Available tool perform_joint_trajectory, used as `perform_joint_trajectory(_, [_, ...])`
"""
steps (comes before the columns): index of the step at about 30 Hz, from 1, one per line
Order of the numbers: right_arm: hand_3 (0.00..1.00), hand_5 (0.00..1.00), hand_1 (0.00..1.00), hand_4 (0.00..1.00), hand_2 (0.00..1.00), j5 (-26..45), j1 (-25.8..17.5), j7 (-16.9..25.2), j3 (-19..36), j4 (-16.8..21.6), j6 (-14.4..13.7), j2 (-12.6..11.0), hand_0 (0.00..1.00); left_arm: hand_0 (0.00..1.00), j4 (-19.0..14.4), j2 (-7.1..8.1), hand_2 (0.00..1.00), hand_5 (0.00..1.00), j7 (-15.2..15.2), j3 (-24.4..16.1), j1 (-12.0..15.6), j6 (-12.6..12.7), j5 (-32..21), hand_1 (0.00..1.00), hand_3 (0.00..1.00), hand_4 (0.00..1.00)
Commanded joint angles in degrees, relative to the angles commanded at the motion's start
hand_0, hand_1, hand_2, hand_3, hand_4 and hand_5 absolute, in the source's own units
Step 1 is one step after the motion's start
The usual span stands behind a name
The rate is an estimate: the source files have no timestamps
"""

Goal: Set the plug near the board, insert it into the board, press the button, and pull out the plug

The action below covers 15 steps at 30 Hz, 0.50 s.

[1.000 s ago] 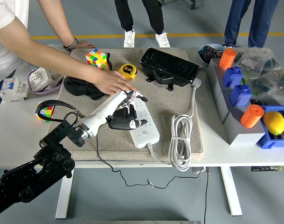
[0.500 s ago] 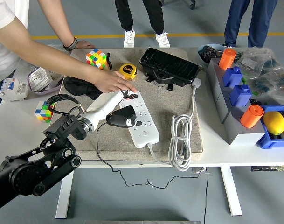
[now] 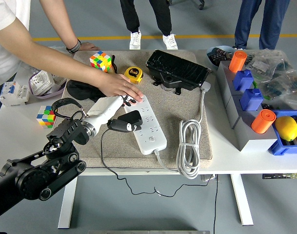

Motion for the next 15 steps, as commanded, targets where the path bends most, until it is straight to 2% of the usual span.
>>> perform_joint_trajectory(5, [0.546, 0.236, 0.607, 0.758, 0.559, -0.05, -0.07, 0.0, 0.06, 0.05, 0.0, -0.11, 0.605, 0.532, 1.25, -0.14, 0.606, 0.429, -0.61, 0.52, -0.19, 0.45, 0.65, 0.597, 0.701, 0.998])
perform_joint_trajectory(6, [0.546, 0.236, 0.607, 0.759, 0.559, -0.06, -0.11, 0.02, 0.09, 0.08, 0.0, -0.13, 0.606, 0.494, 1.38, -0.15, 0.563, 0.414, -0.66, 0.59, -0.17, 0.5, 0.59, 0.577, 0.651, 0.998])
perform_joint_trajectory(11, [0.546, 0.236, 0.607, 0.759, 0.559, -0.11, -0.21, 0.02, -0.01, 0.06, -0.01, -0.13, 0.606, 0.494, 2.25, -0.49, 0.563, 0.414, -0.97, 0.95, -0.23, 1.16, 0.38, 0.577, 0.651, 0.998])
perform_joint_trajectory(12, [0.546, 0.236, 0.607, 0.757, 0.559, -0.12, -0.21, 0.02, -0.02, 0.06, -0.01, -0.11, 0.605, 0.462, 2.43, -0.59, 0.532, 0.386, -1.1, 0.99, -0.25, 1.28, 0.43, 0.554, 0.611, 0.975])
perform_joint_trajectory(15, [0.546, 0.236, 0.607, 0.757, 0.559, -0.14, -0.2, 0.02, -0.04, 0.07, 0.0, -0.07, 0.605, 0.462, 3.01, -0.86, 0.532, 0.386, -1.1, 1.09, -0.34, 1.41, 0.53, 0.554, 0.611, 0.975])
